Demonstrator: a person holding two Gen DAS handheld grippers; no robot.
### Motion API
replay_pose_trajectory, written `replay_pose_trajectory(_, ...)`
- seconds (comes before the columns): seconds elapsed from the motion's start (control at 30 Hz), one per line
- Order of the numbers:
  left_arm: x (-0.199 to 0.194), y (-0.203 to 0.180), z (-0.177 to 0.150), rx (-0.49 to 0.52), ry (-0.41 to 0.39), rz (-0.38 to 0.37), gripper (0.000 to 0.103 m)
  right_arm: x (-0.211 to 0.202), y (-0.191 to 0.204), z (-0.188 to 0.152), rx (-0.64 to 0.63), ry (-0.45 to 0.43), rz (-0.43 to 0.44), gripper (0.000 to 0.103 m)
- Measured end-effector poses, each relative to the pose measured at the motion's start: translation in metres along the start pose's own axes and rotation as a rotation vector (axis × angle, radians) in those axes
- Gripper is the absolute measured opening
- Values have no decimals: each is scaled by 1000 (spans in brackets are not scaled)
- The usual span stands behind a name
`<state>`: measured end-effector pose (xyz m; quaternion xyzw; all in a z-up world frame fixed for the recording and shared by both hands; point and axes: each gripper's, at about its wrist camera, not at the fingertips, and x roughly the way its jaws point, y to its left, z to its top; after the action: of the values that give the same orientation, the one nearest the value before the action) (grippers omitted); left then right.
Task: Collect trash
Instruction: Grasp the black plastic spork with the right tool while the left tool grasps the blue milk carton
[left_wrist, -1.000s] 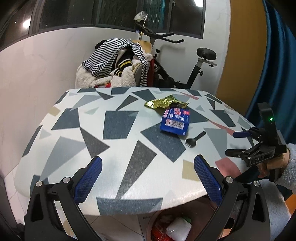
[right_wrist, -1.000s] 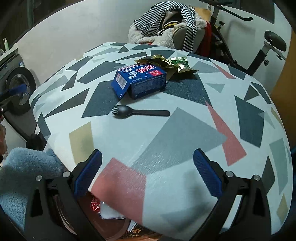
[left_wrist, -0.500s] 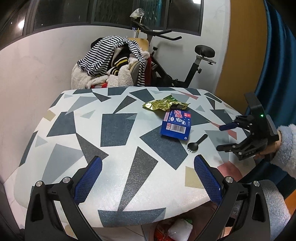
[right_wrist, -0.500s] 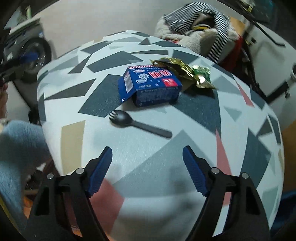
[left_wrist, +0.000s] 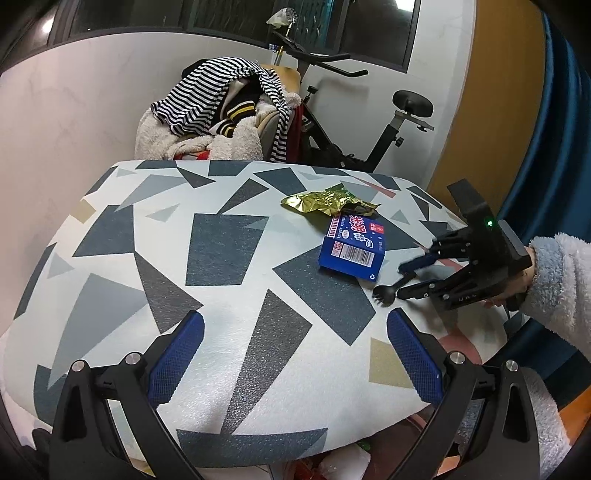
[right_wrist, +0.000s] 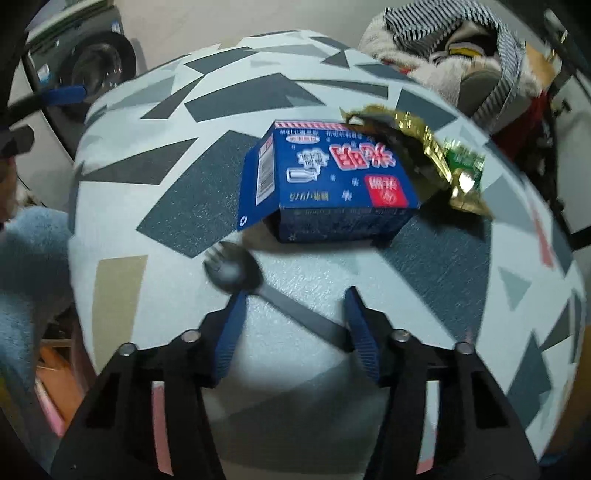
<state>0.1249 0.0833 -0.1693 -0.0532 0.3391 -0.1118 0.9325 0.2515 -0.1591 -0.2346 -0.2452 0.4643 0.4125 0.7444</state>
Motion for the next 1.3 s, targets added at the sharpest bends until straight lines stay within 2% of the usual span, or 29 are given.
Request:
replay_pose_trajectory(0.07, 2, 0, -1, -2, 3, -4, 96, -4, 4, -6, 25, 13, 24, 29)
replay_pose_trajectory(0.13, 5, -1, -2, -3, 8, -12, 96, -5, 4, -10, 54, 30, 41, 21)
replay_pose_trajectory(0.2, 8, -4, -2, -2, 11, -21, 95, -9, 7, -14, 89, 46, 57, 20)
replay_pose_trajectory(0.53, 14, -15, -2, 1, 26, -49, 95, -4, 19, -14, 81, 10, -16, 24)
replay_pose_trajectory(0.67, 17, -14, 3, -3, 33, -69, 95, -9, 16, -20, 124, -7, -14, 14)
replay_pose_trajectory(0.77, 29, -19, 13, 14, 51, -109, 95, -22, 10, -29, 215, -90, -8, 14)
replay_pose_trajectory(0.87, 51, -30, 26, 54, 81, -129, 96, -42, -5, -46, 372, -210, -42, 14)
replay_pose_trajectory(1.07, 116, -65, 60, 152, 157, -161, 97, -61, -21, -66, 568, -320, -80, 14)
replay_pose_trajectory(1.3, 174, -82, 81, 228, 220, -104, 97, -82, -35, -78, 615, -379, -108, 14)
